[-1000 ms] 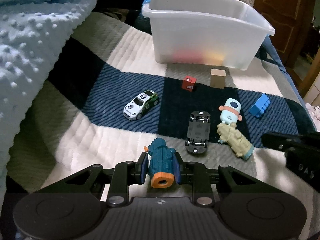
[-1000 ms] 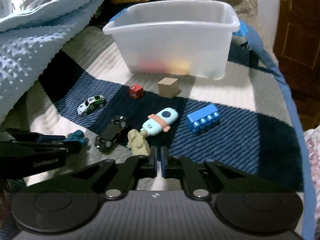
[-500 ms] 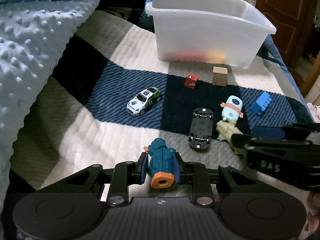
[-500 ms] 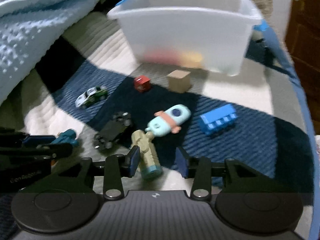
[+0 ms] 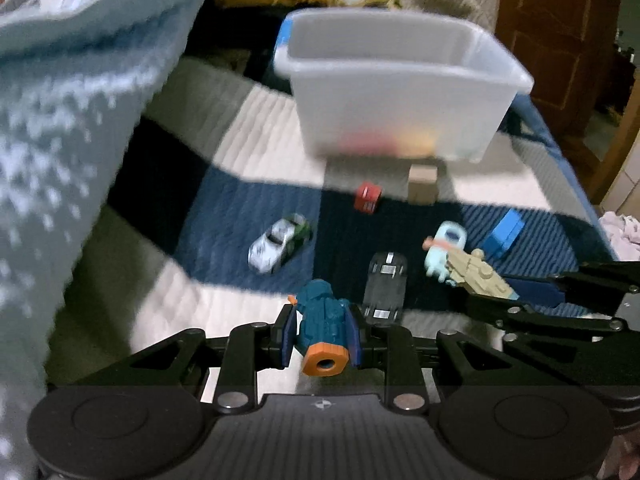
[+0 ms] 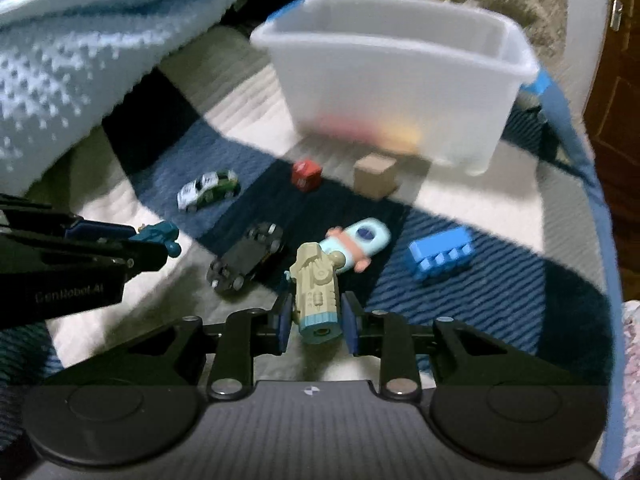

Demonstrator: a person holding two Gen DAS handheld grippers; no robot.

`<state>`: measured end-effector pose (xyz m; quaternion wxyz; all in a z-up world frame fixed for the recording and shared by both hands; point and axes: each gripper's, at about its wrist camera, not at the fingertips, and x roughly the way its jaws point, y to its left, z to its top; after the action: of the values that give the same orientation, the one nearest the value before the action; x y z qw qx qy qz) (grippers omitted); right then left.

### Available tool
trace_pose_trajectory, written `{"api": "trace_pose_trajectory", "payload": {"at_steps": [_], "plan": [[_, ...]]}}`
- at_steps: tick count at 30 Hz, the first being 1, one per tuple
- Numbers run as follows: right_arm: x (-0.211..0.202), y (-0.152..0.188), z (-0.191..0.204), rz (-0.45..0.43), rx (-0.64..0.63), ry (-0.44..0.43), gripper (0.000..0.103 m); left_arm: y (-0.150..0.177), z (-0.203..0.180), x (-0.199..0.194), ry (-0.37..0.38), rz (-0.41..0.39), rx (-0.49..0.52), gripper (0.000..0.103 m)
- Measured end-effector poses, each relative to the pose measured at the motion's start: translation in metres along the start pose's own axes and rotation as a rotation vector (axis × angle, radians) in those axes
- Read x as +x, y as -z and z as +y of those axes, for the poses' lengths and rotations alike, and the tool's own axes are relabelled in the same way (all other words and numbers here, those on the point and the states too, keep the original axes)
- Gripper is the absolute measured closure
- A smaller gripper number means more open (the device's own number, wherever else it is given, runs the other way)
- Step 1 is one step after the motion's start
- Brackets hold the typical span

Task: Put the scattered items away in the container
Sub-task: 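Lift the teal gun and beige toy and carry them toward the bin, then open both tools to drop the gun and beige toy into the bin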

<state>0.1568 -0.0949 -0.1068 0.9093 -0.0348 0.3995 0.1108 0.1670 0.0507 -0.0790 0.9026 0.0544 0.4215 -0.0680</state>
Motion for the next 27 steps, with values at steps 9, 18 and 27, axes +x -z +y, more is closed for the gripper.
{"api": "trace_pose_trajectory", "payload": {"at_steps": [9,18,27], "plan": [[-0.033,-0.042,-0.023,-0.111,0.006,0.055,0.073,-0.067,-0.016,-0.026,0.032,-0.106,0.031,0.073],[-0.046,-0.097,-0.040,-0.217,-0.001,0.091,0.073,-0.133,-0.027,-0.028,0.063,-0.196,0.050,0.073],[-0.024,-0.151,-0.065,-0.271,0.052,0.120,0.073,-0.181,-0.037,0.019,0.029,-0.201,0.088,0.073]]}}
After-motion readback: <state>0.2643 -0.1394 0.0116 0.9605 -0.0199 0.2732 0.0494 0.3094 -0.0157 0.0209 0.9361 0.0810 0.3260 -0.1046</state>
